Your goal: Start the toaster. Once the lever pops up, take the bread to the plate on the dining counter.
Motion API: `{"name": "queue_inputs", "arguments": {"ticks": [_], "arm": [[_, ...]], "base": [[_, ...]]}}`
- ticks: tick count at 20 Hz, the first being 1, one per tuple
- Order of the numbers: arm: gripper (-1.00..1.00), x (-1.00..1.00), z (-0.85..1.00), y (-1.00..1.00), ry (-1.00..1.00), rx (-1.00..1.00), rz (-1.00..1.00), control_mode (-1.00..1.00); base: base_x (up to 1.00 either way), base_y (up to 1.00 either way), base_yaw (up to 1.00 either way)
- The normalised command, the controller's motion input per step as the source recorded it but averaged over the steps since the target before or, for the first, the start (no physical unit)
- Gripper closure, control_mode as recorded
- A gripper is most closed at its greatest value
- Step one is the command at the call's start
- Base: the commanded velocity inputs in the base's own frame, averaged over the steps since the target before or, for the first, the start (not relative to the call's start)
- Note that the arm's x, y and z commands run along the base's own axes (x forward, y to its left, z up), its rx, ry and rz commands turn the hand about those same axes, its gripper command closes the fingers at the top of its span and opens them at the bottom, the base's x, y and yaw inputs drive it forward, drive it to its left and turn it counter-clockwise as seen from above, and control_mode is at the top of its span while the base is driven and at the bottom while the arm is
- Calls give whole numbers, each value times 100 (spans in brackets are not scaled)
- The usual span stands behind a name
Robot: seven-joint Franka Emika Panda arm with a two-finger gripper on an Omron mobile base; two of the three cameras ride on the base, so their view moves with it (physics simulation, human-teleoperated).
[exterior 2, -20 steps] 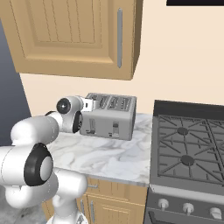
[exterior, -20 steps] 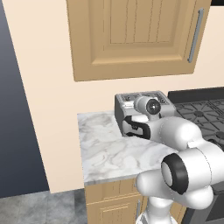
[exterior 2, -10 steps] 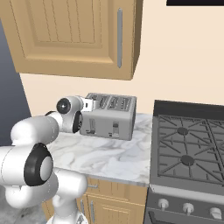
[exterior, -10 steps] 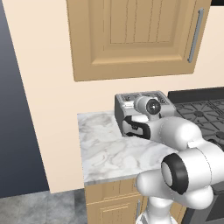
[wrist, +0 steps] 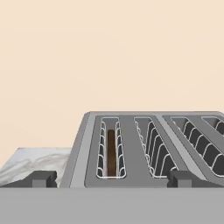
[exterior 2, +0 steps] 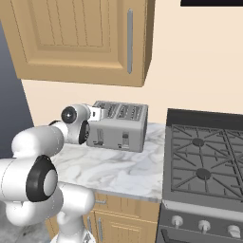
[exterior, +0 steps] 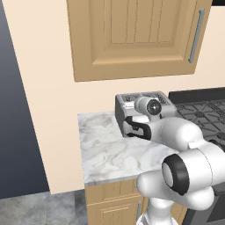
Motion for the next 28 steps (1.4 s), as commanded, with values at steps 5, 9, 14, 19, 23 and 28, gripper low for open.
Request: {"name": "queue_inputs", "arguments": {"ticks": [5,9,14,19,23,28], "arm": [[-100,0,0,0,0,0,0,-100],[-100,0,0,0,0,0,0,-100],[-100,0,0,0,0,0,0,-100],[-100,0,0,0,0,0,0,-100],[-100,0,0,0,0,0,0,-100],[-100,0,0,0,0,0,0,-100]], "base": [[0,0,0],[0,0,0],[0,0,0],[0,0,0],[0,0,0],[0,0,0]]}}
